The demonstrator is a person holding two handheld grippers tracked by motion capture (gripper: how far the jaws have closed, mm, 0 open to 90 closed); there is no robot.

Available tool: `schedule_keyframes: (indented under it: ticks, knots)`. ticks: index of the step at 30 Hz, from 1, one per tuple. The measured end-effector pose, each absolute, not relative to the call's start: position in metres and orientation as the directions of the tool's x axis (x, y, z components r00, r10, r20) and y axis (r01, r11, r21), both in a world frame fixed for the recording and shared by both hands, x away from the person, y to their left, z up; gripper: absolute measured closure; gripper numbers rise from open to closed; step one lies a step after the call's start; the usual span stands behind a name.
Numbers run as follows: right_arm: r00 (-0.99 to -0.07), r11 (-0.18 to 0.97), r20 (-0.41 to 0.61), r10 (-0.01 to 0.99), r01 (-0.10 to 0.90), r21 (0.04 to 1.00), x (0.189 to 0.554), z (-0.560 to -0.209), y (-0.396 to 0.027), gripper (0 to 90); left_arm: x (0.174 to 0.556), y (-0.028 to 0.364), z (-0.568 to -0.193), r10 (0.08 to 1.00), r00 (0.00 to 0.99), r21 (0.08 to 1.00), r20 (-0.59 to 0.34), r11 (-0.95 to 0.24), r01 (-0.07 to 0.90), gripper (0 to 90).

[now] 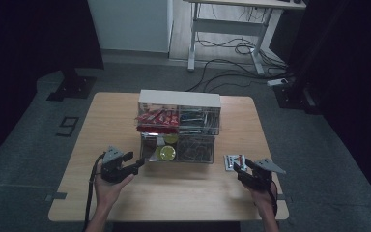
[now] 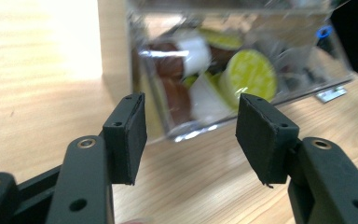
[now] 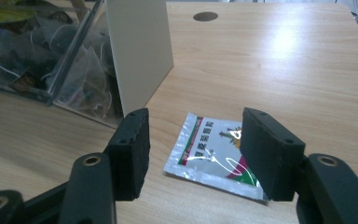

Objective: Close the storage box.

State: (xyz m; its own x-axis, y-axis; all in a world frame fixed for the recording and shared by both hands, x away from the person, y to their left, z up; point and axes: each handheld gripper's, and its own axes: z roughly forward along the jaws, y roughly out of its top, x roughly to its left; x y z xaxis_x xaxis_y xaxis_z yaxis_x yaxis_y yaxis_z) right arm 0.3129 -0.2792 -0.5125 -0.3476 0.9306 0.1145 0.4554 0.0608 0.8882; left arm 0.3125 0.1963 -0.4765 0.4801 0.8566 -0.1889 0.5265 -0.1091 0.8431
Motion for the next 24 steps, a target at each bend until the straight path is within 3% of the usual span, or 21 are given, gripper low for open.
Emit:
schedule_keyframes:
  ticks: [24]
  knots:
    - [-0.356,0.101,0.096,0.929,0.496,0.863,0.305,-0.531,-0.288,36.3,0.317,0.207,-0.512,0.894,0.429,0.790,-0.131,-0.167,0.590,41.8]
